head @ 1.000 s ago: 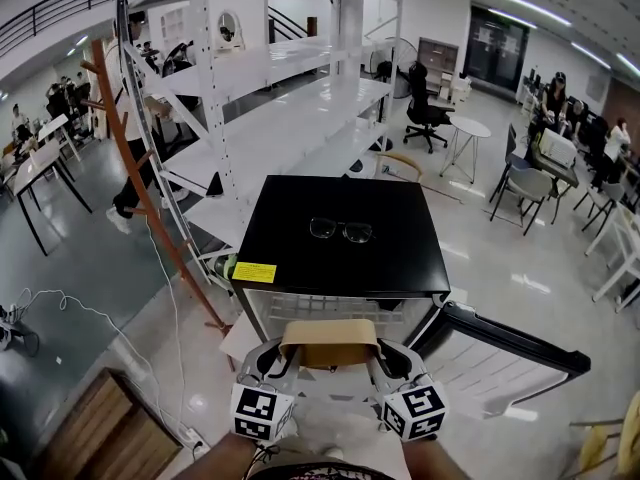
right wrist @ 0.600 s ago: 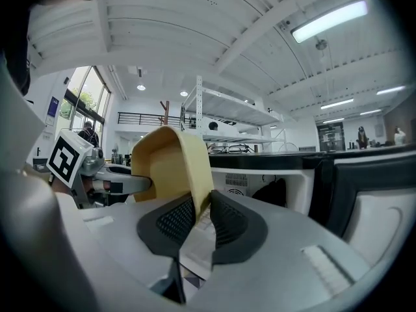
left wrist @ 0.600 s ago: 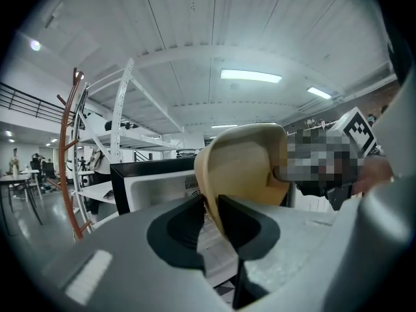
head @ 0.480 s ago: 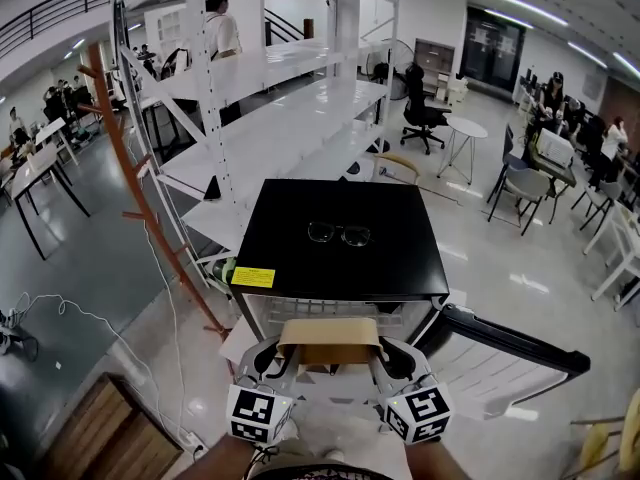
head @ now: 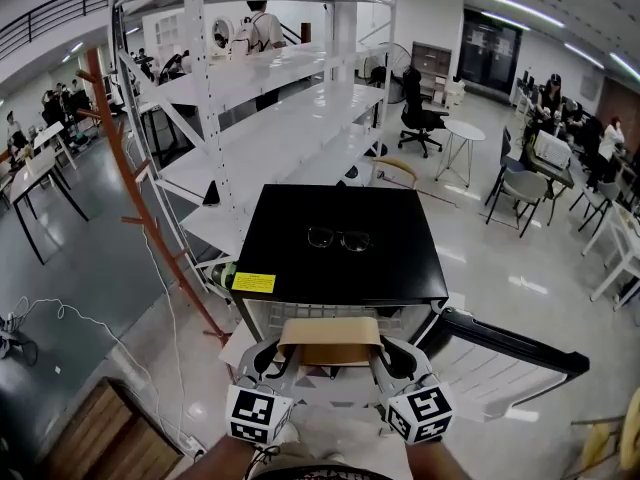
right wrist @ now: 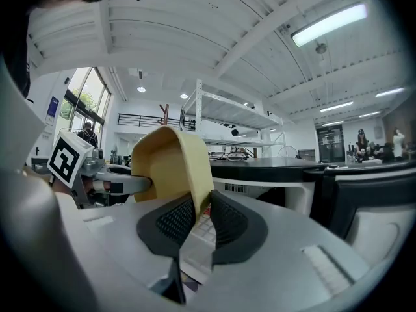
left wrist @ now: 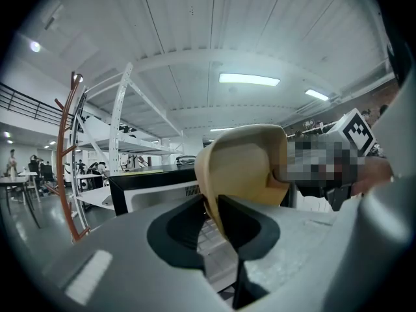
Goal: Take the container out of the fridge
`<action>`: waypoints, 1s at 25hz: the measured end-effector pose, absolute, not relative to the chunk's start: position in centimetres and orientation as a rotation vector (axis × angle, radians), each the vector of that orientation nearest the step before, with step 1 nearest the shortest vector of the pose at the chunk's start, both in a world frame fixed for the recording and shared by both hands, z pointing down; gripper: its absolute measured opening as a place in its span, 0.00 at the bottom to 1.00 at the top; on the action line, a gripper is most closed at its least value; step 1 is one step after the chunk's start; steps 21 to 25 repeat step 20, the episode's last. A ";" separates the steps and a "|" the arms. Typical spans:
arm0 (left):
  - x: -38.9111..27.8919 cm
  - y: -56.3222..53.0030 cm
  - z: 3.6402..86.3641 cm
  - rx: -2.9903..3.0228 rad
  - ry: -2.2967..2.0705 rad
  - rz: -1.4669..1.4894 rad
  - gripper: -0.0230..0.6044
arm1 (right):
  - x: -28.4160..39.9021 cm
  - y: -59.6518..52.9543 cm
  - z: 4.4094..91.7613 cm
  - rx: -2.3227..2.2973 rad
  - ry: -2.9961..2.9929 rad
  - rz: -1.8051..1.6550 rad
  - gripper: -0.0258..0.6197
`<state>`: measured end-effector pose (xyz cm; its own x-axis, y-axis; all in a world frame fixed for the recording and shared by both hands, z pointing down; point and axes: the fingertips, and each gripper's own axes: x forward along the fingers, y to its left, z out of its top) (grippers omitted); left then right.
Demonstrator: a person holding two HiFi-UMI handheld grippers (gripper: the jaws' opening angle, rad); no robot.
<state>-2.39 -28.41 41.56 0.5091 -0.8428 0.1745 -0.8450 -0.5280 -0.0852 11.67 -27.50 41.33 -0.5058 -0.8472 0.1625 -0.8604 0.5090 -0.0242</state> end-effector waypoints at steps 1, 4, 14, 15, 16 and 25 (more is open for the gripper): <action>-2.5 -28.4 41.5 2.718 -1.520 0.304 0.15 | 11.6 -27.5 41.3 1.486 -2.615 0.156 0.17; -2.5 -28.3 41.6 2.715 -1.517 0.303 0.15 | 11.5 -27.5 41.4 1.484 -2.617 0.165 0.17; -2.0 -28.1 42.0 2.717 -1.506 0.314 0.15 | 12.1 -27.3 42.0 1.493 -2.615 0.200 0.17; -2.0 -28.1 42.0 2.717 -1.508 0.315 0.15 | 12.1 -27.3 42.1 1.492 -2.617 0.203 0.17; -1.9 -28.1 42.0 2.716 -1.509 0.316 0.15 | 12.2 -27.3 42.1 1.490 -2.617 0.204 0.17; -1.7 -28.1 42.1 2.716 -1.511 0.316 0.15 | 12.4 -27.3 42.3 1.482 -2.617 0.208 0.17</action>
